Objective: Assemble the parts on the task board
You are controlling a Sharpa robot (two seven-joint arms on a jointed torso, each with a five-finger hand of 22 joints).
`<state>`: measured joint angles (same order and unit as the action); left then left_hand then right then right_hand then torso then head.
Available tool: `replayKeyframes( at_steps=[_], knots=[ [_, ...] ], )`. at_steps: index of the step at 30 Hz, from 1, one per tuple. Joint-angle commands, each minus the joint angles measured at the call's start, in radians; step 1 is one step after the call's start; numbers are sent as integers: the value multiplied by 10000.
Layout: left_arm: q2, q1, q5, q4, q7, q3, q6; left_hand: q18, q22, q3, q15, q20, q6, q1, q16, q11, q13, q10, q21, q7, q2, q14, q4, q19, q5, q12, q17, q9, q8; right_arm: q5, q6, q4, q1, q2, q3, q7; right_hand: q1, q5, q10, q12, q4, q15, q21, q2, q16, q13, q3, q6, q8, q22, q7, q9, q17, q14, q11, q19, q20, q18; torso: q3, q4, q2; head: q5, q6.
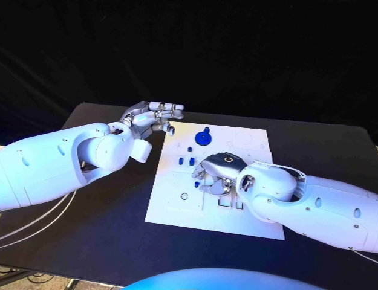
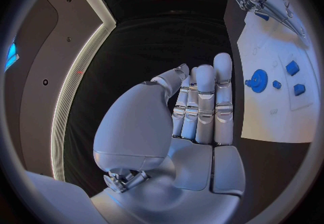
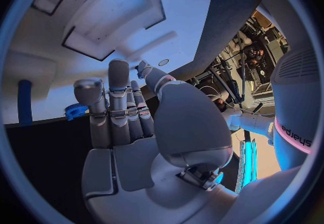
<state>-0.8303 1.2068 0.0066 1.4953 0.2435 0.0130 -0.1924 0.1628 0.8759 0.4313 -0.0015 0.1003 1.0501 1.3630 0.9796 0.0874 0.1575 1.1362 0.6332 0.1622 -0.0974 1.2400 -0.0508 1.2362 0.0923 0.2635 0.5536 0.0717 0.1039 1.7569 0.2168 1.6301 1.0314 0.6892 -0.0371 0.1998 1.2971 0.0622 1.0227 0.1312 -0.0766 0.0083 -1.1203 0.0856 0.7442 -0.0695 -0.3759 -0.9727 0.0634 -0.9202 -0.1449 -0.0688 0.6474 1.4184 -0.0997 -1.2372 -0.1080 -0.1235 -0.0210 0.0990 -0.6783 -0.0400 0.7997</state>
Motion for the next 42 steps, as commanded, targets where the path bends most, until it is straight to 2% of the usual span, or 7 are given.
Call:
replayKeyframes(
  at_steps=[1,6,14,19,25,34,42],
  knots=[
    [-5,3,56,-12,-130,-5,332,133,5,-60,53,21,-88,-64,27,0,-10,-71,-13,20,13,-30,-10,-48,42,5,0,-13,-37,66,583,240,2,220,28,-9,113,165,201,192,4,-57,-273,-12,362,-20,49,-168,77,-332,-18,-20,340,204,55,-279,40,-67,-6,-14,5,-6,-3],
    [-19,3,60,-34,-158,-3,348,137,-11,-63,57,24,-107,-55,29,5,-13,-107,-37,22,9,-35,-18,-53,45,3,-8,-14,-40,-305,884,671,98,726,134,-101,111,231,287,300,17,-66,-368,-10,481,-12,44,-227,73,-456,-22,-18,442,264,76,-372,63,-42,7,-5,-1,18,-15],
    [-34,3,62,33,-185,1,604,141,-26,-77,63,31,-120,-45,13,13,-12,-148,-63,23,-4,-59,-31,-59,46,13,-48,-12,-32,-1055,279,896,619,1610,206,197,22,301,-46,262,69,-40,-326,140,454,57,213,-97,-6,-381,54,22,364,282,39,-383,65,-50,-22,-24,6,210,-147],
    [-36,2,62,96,-168,2,692,141,-31,-86,65,33,-122,-51,14,16,-12,-156,-71,23,-11,-63,-30,-62,44,16,-50,-11,-29,-920,14,840,835,2046,214,381,36,322,-298,246,69,-9,-246,243,357,57,416,-50,-2,-286,127,23,237,253,5,-339,52,-64,6,-34,-6,288,-237],
    [-37,-1,62,171,-138,3,698,143,-36,-91,67,35,-122,-52,14,15,-11,-159,-80,22,-14,-67,-31,-65,44,20,-51,-10,-26,-623,-320,662,907,2226,215,527,108,330,-554,200,66,36,-317,259,511,64,594,-41,4,-400,194,19,367,311,-31,-399,38,-38,-5,5,-2,346,-274],
    [-43,-19,62,208,-110,5,692,144,-44,-94,68,37,-114,-51,7,13,-8,-155,-92,20,-8,-76,-30,-70,46,31,-66,-7,-18,-337,-504,494,924,2170,215,598,180,355,-527,253,68,21,-302,193,512,48,640,-109,29,-380,229,7,342,323,3,-391,43,-44,-5,7,-10,380,-298],
    [-53,-24,62,207,-98,5,679,153,-77,-97,68,39,-105,-49,-17,10,-4,-148,-139,17,-2,-98,-30,-88,47,45,-111,-4,-8,-130,-954,286,918,2066,207,681,336,341,59,581,123,-49,-508,-58,731,47,645,-602,141,-653,88,-43,495,391,80,-555,85,11,-6,2,-13,369,-278]
  ],
)
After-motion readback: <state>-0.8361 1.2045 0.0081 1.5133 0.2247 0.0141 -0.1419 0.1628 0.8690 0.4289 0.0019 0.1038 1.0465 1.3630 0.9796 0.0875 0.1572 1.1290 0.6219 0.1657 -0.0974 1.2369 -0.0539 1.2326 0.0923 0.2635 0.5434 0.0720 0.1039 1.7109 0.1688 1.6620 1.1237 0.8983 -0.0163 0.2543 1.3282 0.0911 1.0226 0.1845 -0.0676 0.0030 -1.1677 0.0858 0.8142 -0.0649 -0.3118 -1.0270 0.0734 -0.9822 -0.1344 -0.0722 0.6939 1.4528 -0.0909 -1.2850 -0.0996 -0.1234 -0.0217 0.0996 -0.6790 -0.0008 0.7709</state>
